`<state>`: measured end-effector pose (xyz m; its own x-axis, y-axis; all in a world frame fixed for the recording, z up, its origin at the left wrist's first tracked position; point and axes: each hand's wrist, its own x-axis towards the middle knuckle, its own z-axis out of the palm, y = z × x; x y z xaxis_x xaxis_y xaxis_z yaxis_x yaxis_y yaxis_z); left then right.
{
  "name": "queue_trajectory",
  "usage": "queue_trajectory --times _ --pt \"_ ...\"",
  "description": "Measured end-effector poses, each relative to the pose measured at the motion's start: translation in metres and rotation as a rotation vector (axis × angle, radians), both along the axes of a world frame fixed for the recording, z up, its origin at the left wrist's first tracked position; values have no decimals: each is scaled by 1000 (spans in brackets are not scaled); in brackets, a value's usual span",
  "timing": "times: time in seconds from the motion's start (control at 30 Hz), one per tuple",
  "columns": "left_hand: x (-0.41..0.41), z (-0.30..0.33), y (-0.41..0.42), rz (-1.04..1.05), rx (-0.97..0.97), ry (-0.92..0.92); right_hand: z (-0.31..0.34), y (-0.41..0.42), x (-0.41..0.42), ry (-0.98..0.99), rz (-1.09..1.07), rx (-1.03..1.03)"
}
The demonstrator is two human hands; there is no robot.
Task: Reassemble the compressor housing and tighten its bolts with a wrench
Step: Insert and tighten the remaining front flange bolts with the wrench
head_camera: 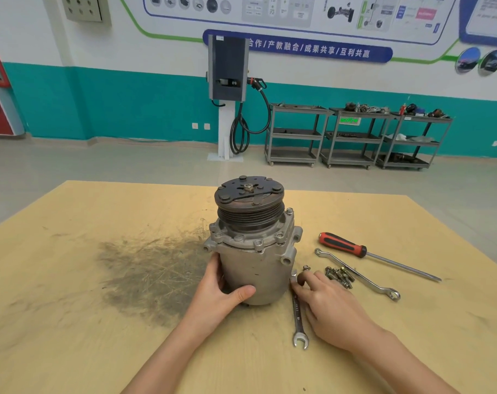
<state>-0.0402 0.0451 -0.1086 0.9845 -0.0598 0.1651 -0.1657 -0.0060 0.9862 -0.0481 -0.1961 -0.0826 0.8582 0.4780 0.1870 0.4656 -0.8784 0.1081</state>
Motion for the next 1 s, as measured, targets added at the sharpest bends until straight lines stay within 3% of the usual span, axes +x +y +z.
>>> queue_trajectory --times 0.03,0.13,0.2,0.27,0.6,0.83,1.0 --pt "0 -1 0 -4 2 7 3 4 2 12 -66 166" --pt "2 -2 2 -10 5 19 26 20 1 125 -253 935" --pt "3 -2 2 -8 4 25 38 31 2 261 -204 1193" --pt "3 -1 2 -7 -4 25 45 46 5 327 -124 1227" --pt "-1 0 0 12 32 27 35 71 18 104 -88 1295" --pt "-5 -2 -7 163 111 43 40 56 32 283 54 1387" --pt "-3 0 -5 105 121 82 38 53 42 336 105 1413"
